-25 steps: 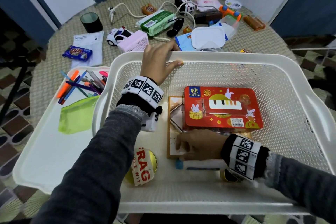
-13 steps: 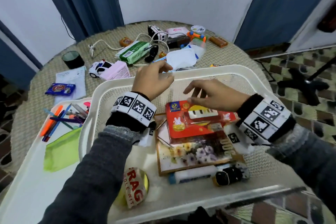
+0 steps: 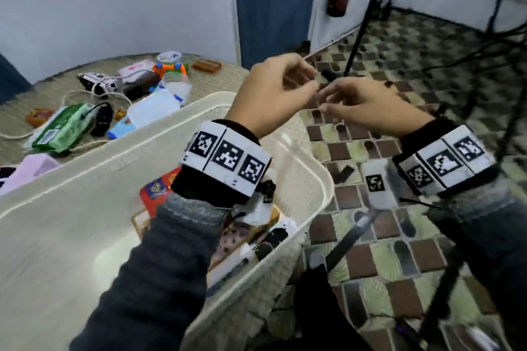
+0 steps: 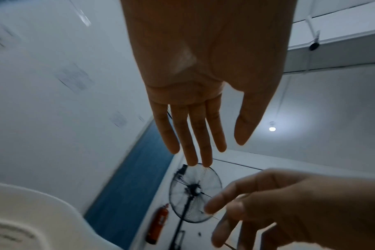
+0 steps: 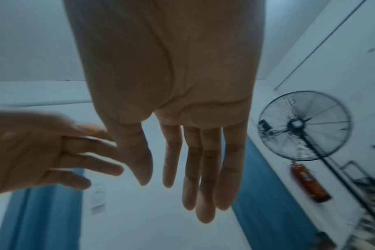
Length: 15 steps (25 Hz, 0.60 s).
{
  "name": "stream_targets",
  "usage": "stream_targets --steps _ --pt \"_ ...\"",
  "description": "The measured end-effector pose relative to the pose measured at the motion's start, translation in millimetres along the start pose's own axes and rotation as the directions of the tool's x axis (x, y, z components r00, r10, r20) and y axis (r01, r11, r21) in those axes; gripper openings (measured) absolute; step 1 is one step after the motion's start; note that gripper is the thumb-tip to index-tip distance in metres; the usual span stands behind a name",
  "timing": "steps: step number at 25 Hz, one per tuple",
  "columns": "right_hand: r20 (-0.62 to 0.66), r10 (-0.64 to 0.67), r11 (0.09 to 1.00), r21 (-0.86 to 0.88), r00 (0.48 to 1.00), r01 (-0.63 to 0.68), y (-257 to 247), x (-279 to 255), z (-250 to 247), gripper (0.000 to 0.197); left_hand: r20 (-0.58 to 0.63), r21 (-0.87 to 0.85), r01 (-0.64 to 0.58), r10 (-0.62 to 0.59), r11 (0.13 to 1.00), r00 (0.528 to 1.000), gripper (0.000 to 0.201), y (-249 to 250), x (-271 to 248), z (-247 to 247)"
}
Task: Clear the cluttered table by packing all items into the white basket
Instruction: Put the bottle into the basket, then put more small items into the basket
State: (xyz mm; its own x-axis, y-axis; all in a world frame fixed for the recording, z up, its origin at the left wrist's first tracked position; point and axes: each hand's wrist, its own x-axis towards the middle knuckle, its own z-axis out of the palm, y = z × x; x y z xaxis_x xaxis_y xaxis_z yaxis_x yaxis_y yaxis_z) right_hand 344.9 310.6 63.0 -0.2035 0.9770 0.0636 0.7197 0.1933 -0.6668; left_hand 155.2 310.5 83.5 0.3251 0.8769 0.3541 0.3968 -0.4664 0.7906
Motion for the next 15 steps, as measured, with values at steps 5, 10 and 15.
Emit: stream_targets --steps 5,10,15 --pt "-0.141 0.216 0.968 0.159 0.966 -0.193 93 -62 -31 0.011 0.320 0.006 -0.073 0.068 0.997 0.945 0.014 34 20 102" --pt "-0.117 0.382 0.894 0.298 0.917 -0.335 172 -92 -43 0.020 0.433 0.073 -0.153 0.107 0.986 0.895 0.017 60 49 176" --pt "-0.036 0.447 0.853 0.320 0.894 -0.413 267 -77 -66 0.015 0.548 0.078 -0.015 -0.030 0.997 0.836 0.013 43 80 272"
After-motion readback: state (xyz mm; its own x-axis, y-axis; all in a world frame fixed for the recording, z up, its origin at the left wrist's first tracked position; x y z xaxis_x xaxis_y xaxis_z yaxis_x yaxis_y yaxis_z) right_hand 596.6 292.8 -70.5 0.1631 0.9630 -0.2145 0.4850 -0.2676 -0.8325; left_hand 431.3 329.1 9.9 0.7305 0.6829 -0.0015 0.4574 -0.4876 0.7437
